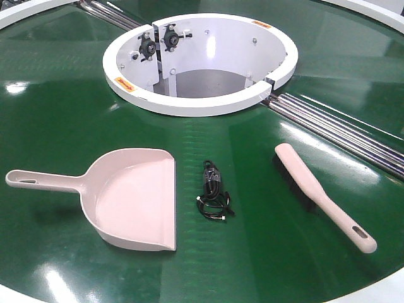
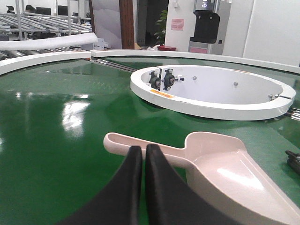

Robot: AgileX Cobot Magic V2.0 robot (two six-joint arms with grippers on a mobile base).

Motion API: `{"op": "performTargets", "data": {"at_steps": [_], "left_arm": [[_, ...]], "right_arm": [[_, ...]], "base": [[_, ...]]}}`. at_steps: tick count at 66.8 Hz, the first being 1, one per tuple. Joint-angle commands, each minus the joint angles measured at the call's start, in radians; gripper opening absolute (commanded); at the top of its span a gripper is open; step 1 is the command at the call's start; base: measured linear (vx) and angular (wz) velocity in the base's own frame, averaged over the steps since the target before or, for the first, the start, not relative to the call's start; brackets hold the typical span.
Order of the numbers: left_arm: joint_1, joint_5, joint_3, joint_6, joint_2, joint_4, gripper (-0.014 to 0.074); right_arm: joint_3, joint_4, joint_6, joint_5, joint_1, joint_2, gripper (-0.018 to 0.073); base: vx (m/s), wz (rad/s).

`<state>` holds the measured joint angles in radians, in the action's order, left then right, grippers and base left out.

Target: Clean and inspect green conveyor with broom and dustpan

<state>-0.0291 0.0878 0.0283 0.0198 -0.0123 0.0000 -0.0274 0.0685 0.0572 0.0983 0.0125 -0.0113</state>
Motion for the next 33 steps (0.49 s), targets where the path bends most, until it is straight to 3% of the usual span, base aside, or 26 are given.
{"op": "performTargets", "data": {"at_steps": [1, 33], "left_arm": [[-0.005, -0.07, 0.009, 0.011, -0.014, 0.0, -0.0006], [-0.005, -0.07, 0.009, 0.011, -0.014, 0.0, -0.0006]], "right_arm": [[-0.004, 0.003, -0.001, -0.074, 0.001, -0.011, -0.0008], [-0.004, 0.003, -0.001, -0.074, 0.001, -0.011, -0.0008]], "base": [[0.0, 0.0], [0.0, 0.0]]}}
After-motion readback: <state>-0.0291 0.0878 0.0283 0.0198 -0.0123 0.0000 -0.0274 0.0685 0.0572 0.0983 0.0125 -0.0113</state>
